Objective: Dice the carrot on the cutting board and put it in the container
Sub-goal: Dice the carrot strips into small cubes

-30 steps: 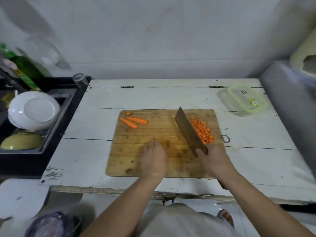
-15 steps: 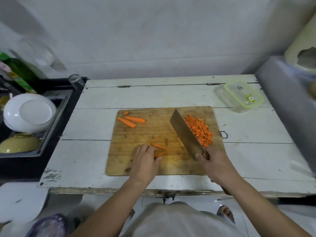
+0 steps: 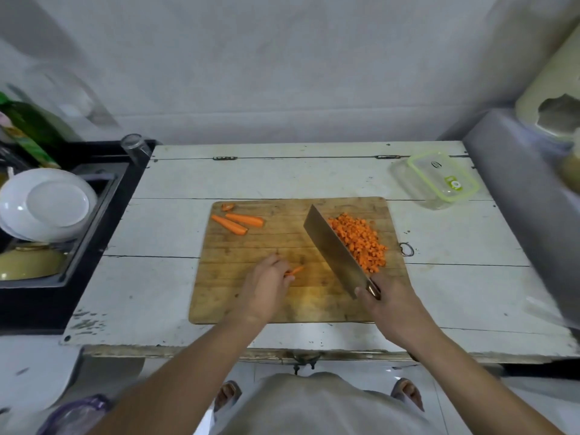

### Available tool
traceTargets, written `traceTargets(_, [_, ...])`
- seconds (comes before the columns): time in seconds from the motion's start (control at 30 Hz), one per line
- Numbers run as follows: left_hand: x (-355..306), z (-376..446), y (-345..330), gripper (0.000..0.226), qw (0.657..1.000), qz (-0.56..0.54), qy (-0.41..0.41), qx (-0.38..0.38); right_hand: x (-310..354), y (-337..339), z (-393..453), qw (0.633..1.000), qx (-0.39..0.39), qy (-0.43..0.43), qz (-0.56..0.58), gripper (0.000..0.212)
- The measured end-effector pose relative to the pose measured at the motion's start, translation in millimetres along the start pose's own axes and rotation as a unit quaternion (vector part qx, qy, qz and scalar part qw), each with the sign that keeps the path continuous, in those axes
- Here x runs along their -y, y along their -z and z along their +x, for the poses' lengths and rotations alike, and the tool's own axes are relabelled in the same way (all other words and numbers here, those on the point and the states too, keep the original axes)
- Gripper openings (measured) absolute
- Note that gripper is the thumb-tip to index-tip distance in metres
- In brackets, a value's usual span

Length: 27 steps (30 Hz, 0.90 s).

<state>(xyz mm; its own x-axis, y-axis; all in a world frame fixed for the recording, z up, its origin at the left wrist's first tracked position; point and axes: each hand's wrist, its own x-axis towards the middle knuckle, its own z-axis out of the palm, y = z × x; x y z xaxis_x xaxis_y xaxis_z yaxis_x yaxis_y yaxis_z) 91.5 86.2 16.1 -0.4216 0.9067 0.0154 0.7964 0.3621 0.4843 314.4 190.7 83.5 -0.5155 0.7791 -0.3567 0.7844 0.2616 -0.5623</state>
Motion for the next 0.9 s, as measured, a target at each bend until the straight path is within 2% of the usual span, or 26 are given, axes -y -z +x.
traceTargets(0.17, [-14, -19, -32, 0.018, 0.996, -0.024, -0.012, -0.080, 0, -4, -17, 0.995, -0.004, 0.031, -0.095, 0.018])
traceTargets(0.3, [-8, -21, -40, 0.006, 0.992, -0.026, -0.028, -0.118, 3, -19, -30, 0.992, 0.015, 0.026, -0.127, 0.019])
traceTargets(0.43, [-9, -17, -46, 0.006, 0.991, -0.046, -0.002, -0.125, 19, -39, -6, 0.989, -0.024, 0.034, -0.142, 0.021])
traceTargets(0.6, [-11, -19, -47, 0.009, 0.984, -0.100, 0.049, -0.141, 18, -23, -2, 0.994, -0.044, 0.038, -0.090, 0.016])
traceTargets(0.73, [-11, -17, -47, 0.002, 0.983, -0.108, 0.069, -0.134, 14, -26, -22, 0.991, -0.005, 0.040, -0.126, 0.022])
traceTargets(0.83, [-10, -16, -45, 0.003, 0.984, -0.103, 0.070, -0.131, 25, -38, -2, 0.986, -0.007, 0.047, -0.162, 0.022])
traceTargets(0.9, [-10, -16, -47, 0.006, 0.985, -0.094, 0.064, -0.128, 33, -39, 14, 0.988, -0.019, 0.052, -0.147, 0.020])
